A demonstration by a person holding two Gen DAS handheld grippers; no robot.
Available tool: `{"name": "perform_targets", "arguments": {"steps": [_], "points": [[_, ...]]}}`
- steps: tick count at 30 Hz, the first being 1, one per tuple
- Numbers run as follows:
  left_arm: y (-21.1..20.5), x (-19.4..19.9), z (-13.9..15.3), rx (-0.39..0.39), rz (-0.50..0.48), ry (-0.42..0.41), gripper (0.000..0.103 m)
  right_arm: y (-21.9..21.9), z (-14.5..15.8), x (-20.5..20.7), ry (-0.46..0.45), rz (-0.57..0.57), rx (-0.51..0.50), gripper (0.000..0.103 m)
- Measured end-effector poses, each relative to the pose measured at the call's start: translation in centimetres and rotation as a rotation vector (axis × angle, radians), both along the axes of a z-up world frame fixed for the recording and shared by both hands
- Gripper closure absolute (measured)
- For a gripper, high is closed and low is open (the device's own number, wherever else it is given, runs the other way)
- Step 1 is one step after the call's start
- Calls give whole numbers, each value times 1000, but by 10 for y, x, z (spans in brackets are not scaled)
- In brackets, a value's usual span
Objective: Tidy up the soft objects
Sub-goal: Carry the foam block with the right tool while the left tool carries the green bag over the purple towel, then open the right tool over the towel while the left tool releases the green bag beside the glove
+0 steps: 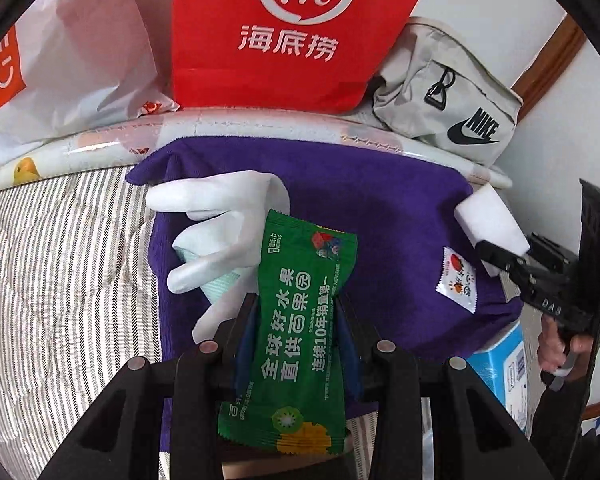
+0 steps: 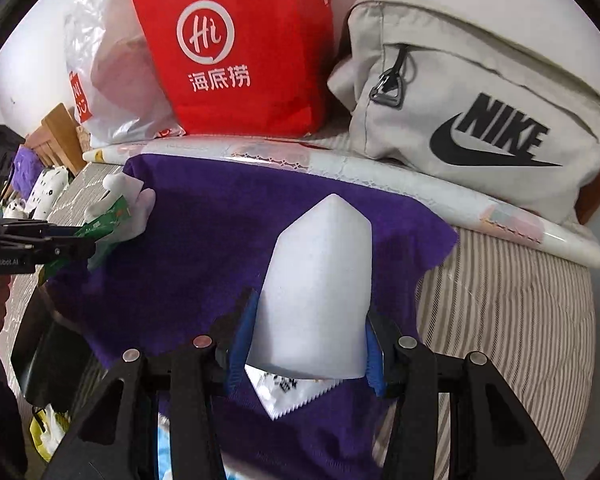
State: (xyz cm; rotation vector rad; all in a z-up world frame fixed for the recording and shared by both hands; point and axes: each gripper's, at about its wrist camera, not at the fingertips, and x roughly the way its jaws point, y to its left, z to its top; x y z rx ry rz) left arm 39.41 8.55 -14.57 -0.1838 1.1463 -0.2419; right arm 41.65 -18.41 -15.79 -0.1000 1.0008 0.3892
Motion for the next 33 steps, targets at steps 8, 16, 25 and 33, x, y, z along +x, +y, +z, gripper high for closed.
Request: {"name": "perform_targets", "arguments": {"steps": [8, 16, 25, 33], "points": [[-1, 9, -11, 3, -8, 30, 67, 8, -18, 24, 64, 26, -15, 55], [-2, 12, -16, -5, -14, 40, 67, 6, -26, 31, 93, 22, -7, 53], [1, 14, -17, -16, -13, 27, 58, 10, -18, 28, 64, 48, -18, 42], [6, 7, -9, -34, 10, 15, 49, 12, 1, 17, -4, 41, -38, 32]]}}
